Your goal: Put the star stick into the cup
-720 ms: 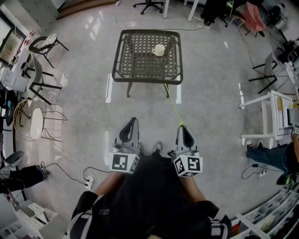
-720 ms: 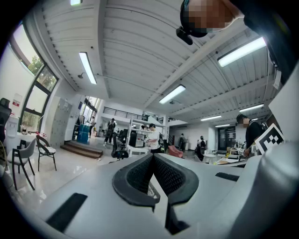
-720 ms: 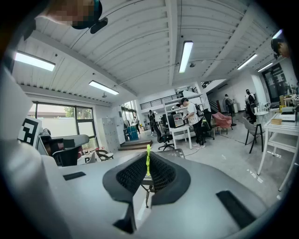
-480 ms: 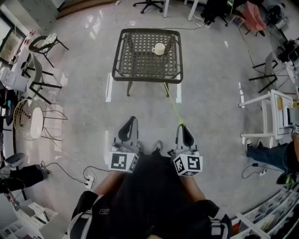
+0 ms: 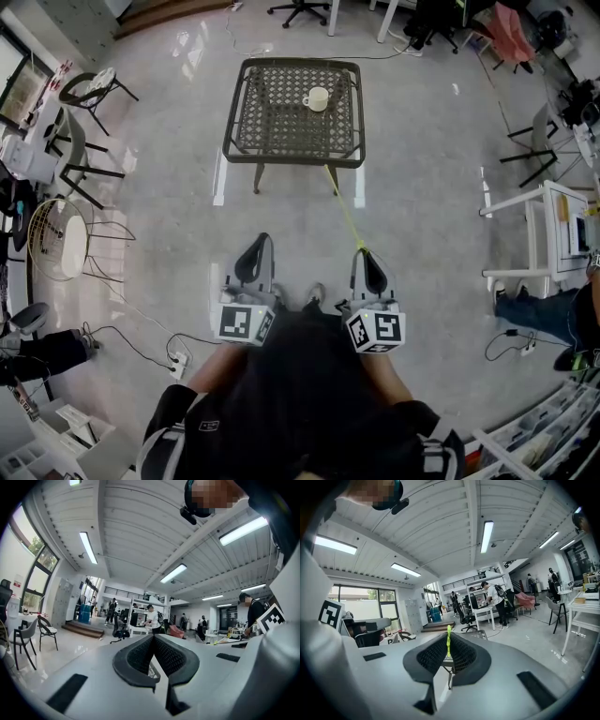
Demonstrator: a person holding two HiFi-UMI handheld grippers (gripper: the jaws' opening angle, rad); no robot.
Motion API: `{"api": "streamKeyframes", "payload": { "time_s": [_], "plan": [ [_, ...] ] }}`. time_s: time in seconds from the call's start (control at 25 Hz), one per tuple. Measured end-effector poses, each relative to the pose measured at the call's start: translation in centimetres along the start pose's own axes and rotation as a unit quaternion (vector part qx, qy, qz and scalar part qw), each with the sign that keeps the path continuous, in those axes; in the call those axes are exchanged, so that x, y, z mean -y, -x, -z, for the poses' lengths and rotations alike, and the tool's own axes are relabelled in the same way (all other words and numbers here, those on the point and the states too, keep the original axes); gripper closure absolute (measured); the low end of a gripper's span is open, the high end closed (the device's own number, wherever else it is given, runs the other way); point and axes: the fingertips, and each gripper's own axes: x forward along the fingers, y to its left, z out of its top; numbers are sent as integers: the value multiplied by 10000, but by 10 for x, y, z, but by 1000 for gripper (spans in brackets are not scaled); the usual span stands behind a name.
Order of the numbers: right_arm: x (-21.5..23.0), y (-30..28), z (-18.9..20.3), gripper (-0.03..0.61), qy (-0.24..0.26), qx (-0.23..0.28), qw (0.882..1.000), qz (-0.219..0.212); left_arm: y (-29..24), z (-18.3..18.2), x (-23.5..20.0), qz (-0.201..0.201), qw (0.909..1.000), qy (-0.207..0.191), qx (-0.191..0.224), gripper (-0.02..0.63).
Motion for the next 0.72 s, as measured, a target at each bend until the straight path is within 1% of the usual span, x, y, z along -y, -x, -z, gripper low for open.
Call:
{"api": "streamKeyframes", "payload": {
  "time_s": [0.4, 0.52, 0.72],
  "plan": [
    [31, -2, -9, 558, -163, 17, 9998, -149, -19, -5, 30, -103, 9999, -15, 33, 598],
    [41, -5, -12, 558, -109, 57, 9996, -250, -25, -3, 42, -162, 9998, -8, 66, 598],
    [49, -15, -10, 558, -110, -2, 9994, -335, -34, 3, 43, -278, 9996, -52, -13, 598]
  ]
}}
